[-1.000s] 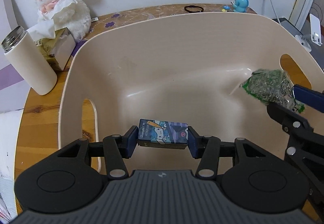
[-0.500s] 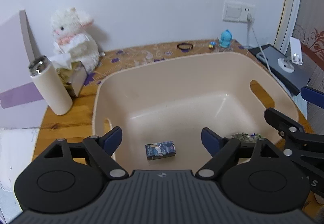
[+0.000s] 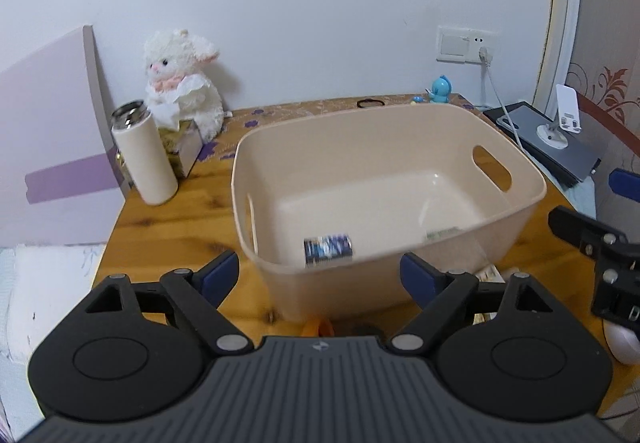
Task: Organize objects
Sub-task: 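Bring both tools back toward the remaining items on the table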
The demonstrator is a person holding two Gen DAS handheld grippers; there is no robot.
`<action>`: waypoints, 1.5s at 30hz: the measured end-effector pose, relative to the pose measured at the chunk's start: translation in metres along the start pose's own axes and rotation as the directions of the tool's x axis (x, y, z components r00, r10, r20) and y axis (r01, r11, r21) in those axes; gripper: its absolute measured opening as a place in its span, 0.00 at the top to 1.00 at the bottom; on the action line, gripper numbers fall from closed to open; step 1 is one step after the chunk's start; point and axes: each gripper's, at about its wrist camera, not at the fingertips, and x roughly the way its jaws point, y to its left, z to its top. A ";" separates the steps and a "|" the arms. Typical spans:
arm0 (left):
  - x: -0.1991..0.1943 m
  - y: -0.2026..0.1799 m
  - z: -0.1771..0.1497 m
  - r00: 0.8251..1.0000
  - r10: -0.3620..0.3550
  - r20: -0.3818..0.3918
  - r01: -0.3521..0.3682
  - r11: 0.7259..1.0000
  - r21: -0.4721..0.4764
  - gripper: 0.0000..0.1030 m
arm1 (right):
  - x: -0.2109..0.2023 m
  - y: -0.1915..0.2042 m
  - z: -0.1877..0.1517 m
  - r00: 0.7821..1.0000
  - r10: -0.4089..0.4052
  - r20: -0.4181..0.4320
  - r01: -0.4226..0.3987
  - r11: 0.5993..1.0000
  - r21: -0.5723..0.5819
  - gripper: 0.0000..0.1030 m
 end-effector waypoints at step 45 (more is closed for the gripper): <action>0.040 -0.048 -0.133 0.984 -0.081 -0.157 0.081 0.997 -0.002 0.07 | 0.042 -0.007 -0.124 0.958 0.020 -0.285 -0.029 0.999 -0.029 0.25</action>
